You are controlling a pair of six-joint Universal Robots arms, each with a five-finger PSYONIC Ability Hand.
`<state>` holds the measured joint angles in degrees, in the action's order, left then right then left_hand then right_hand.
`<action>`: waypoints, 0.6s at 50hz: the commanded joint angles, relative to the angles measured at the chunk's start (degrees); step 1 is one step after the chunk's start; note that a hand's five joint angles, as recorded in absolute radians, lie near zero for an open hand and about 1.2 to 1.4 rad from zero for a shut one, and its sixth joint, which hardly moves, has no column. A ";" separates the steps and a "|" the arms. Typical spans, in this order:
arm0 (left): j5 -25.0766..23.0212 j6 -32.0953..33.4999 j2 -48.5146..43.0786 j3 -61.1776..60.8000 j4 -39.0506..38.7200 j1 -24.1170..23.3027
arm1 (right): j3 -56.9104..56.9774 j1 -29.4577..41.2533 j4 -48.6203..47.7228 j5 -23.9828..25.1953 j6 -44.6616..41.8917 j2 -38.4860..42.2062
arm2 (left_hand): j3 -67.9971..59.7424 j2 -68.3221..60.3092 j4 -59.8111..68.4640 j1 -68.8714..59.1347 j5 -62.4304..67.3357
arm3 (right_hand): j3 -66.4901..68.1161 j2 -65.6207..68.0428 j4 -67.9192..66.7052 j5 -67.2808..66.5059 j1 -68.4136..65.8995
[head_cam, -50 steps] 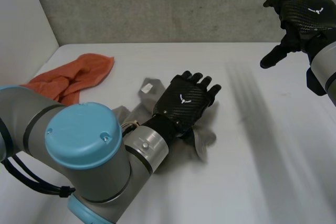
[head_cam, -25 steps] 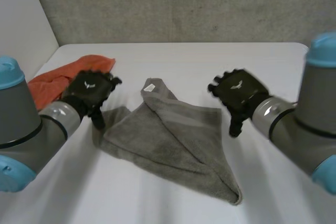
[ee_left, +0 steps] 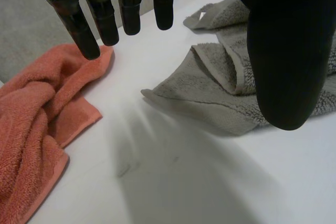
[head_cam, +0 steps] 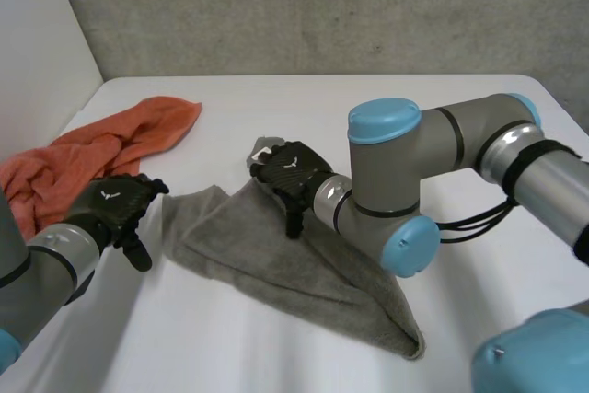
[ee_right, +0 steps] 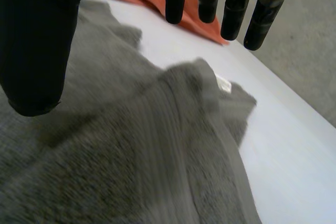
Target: Fold the laundry.
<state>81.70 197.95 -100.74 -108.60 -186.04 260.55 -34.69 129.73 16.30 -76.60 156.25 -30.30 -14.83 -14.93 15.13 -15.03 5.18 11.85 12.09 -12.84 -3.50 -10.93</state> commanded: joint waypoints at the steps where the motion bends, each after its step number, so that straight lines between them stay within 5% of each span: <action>1: -0.13 -0.02 0.99 -0.56 -1.08 0.04 | 9.37 -0.09 5.14 -6.19 -4.19 6.13 | -2.45 -2.35 2.15 -2.25 2.10 | -1.27 -1.51 2.26 2.92 0.35; 4: -0.22 -0.02 0.99 -0.56 -1.25 0.04 | 9.90 -0.09 5.14 -8.65 -6.13 7.01 | -2.28 -2.18 1.98 -2.08 1.93 | 10.46 10.22 -9.48 -8.81 -11.39; 8: -0.31 -0.02 1.07 -0.30 -1.34 -0.39 | 10.08 -0.18 5.06 -10.68 -6.49 6.93 | -1.95 -1.85 1.65 -1.75 1.60 | 67.97 67.73 -66.99 -66.32 -68.90; 19: -0.40 0.07 1.25 1.11 -1.34 -0.83 | -3.96 -7.28 9.62 -11.91 -6.31 -10.63 | -0.27 -0.17 -0.04 -0.07 -0.08 | 68.15 67.91 -67.16 -66.50 -69.07; 30: -2.07 0.68 1.08 2.78 -1.34 -3.47 | -37.28 -22.23 18.86 -13.49 -26.07 -33.05 | 1.92 2.02 -2.22 2.12 -2.27 | 68.15 67.91 -67.16 -66.50 -69.07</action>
<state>80.89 198.21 -99.54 -106.64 -187.39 258.92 -54.04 116.07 31.26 -88.93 142.37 -52.44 -14.41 -14.16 14.18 -14.47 3.74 67.59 66.94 -67.80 -56.58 -55.14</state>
